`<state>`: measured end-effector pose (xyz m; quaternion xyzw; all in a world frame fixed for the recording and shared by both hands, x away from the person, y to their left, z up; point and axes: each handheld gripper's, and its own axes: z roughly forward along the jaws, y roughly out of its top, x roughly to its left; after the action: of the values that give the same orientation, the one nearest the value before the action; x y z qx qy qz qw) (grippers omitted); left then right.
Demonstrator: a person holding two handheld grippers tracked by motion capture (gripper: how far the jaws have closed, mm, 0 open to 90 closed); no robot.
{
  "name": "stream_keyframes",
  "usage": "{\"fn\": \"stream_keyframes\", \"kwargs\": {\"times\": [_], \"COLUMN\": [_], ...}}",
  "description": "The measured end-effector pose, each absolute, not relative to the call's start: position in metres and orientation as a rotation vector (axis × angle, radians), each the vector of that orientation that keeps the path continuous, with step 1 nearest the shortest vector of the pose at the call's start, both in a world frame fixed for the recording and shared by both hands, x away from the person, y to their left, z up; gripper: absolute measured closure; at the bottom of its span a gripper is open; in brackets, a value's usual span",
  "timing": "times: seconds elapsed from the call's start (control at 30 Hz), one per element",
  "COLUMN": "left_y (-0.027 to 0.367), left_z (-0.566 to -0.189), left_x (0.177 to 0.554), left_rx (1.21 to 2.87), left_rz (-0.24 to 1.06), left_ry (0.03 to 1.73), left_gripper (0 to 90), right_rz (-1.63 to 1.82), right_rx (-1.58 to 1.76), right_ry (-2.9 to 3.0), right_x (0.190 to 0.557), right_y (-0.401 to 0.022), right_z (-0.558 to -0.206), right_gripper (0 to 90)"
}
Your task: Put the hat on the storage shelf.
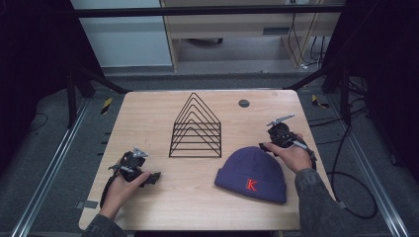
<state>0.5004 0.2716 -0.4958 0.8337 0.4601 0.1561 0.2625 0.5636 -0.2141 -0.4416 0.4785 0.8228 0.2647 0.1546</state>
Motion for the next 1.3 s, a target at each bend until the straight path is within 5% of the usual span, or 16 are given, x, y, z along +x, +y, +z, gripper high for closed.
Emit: {"fn": "stream_keyframes", "kwargs": {"times": [0.27, 0.83, 1.07, 1.3], "left_y": [0.272, 0.272, 0.271, 0.271], "left_z": [-0.495, -0.496, -0.496, -0.496], "left_x": [0.501, 0.501, 0.501, 0.501], "left_rx": [2.263, 2.261, 2.254, 2.259], "left_rz": [0.419, 0.419, 0.419, 0.421], "left_ry": [1.242, 1.239, 1.239, 1.235], "left_gripper": [0.0, 0.0, 0.0, 0.0], "right_rz": [0.752, 0.731, 0.765, 0.856], "right_rx": [1.364, 1.449, 1.411, 1.351], "right_ry": [2.393, 2.466, 2.507, 2.489], "right_x": [0.572, 0.578, 0.575, 0.562], "right_y": [-0.201, -0.189, -0.187, -0.193], "right_z": [-0.447, -0.473, -0.473, -0.453], "right_gripper": [51.6, 42.5, 74.0, 77.9]}}
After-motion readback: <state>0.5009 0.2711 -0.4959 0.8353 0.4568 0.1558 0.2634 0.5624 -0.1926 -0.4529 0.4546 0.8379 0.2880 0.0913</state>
